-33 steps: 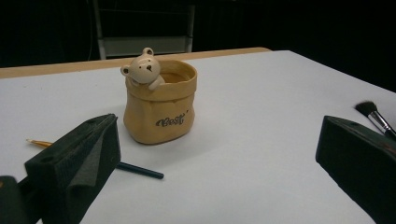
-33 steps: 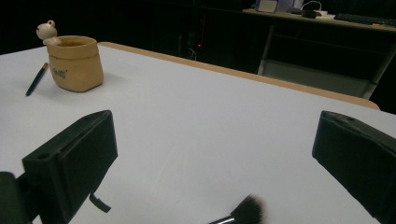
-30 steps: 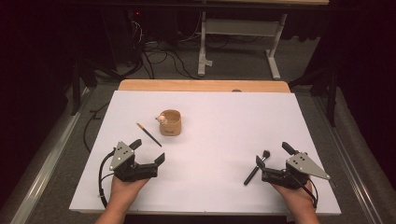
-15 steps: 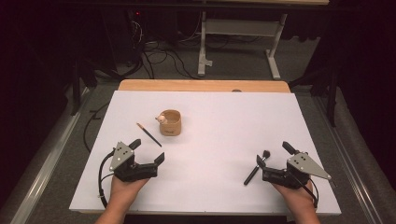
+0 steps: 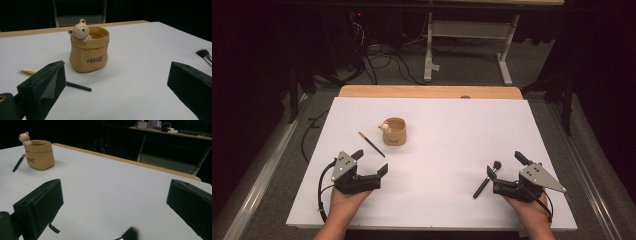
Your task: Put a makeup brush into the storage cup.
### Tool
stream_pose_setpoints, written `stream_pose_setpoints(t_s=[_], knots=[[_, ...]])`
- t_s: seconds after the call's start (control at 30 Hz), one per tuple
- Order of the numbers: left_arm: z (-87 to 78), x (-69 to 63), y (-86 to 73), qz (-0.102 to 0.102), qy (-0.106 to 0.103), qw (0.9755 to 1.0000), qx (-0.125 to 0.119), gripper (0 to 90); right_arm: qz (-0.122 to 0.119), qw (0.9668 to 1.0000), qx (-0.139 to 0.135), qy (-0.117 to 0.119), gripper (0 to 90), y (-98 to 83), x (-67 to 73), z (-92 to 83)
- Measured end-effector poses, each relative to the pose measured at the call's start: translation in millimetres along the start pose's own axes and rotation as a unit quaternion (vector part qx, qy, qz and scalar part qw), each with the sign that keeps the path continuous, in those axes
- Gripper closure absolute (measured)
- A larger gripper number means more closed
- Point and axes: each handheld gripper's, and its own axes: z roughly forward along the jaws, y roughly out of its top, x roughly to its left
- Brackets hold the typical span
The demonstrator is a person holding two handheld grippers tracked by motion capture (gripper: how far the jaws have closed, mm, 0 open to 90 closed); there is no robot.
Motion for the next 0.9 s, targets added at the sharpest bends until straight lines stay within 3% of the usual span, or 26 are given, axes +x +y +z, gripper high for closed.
stream_pose_setpoints(t_s=[0.43,0.9], knots=[[6.9,2.6,-3.3,0.000,0.017,0.9987,0.048,3.2,-0.003,1.0000,0.000,-0.003,1.8,0.0,-0.8,0.3],[10.8,5.7,-5.8,-0.006,0.033,0.9962,0.081,5.0,-0.006,1.0000,0.002,-0.007,1.8,0.3,0.0,0.4]])
